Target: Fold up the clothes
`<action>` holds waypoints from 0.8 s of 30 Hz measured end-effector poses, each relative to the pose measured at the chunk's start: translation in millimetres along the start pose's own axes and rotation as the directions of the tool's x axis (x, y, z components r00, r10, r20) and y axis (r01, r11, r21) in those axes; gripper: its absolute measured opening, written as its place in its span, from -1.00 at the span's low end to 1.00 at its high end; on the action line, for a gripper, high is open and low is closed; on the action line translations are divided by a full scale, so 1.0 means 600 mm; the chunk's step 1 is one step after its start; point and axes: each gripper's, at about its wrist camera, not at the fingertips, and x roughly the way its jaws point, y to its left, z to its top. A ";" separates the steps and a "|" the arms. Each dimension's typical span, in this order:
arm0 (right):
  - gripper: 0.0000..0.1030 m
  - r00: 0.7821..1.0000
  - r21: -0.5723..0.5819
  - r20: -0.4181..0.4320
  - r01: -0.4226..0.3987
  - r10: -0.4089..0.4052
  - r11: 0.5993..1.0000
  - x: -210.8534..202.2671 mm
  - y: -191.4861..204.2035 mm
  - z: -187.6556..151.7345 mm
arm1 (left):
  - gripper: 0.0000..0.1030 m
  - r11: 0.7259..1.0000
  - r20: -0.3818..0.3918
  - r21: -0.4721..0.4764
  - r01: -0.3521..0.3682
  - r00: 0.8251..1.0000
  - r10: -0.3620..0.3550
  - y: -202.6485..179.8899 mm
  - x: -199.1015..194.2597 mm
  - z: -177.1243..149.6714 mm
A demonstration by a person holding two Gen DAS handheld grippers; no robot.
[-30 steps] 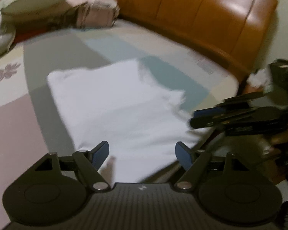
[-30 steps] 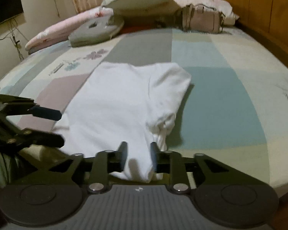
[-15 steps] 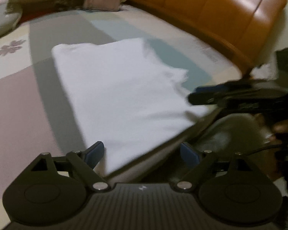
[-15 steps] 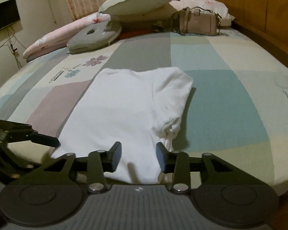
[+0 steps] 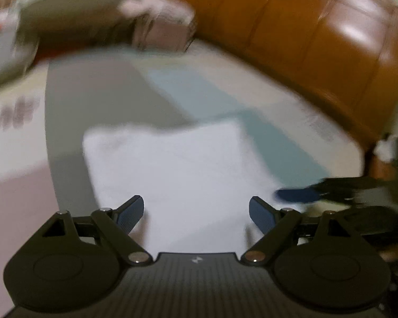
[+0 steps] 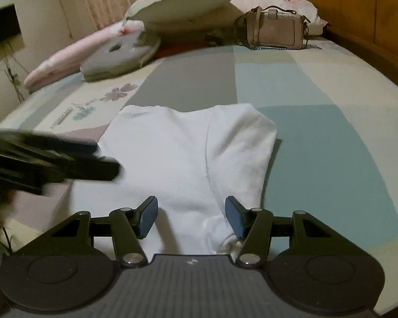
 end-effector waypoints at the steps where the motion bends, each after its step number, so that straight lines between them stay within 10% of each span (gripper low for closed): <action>1: 0.20 1.000 0.003 0.003 -0.008 0.008 1.000 -0.004 -0.001 0.000 | 0.64 1.000 -0.015 -0.011 -0.015 1.000 0.014 0.005 0.014 -0.008; 12: 0.36 1.000 -0.108 0.021 0.002 0.000 0.994 0.094 0.015 0.094 | 0.67 0.995 0.089 -0.078 -0.055 0.994 0.062 0.032 -0.051 0.025; 16: 0.81 0.998 -0.084 -0.004 0.061 -0.061 0.995 0.144 0.000 0.099 | 0.67 0.992 0.059 -0.090 -0.088 0.994 0.093 0.045 -0.041 0.024; 24: 1.00 0.991 0.025 0.100 0.085 -0.087 0.996 0.038 0.003 0.075 | 0.67 0.997 0.049 -0.033 -0.075 0.996 0.077 0.025 -0.036 0.057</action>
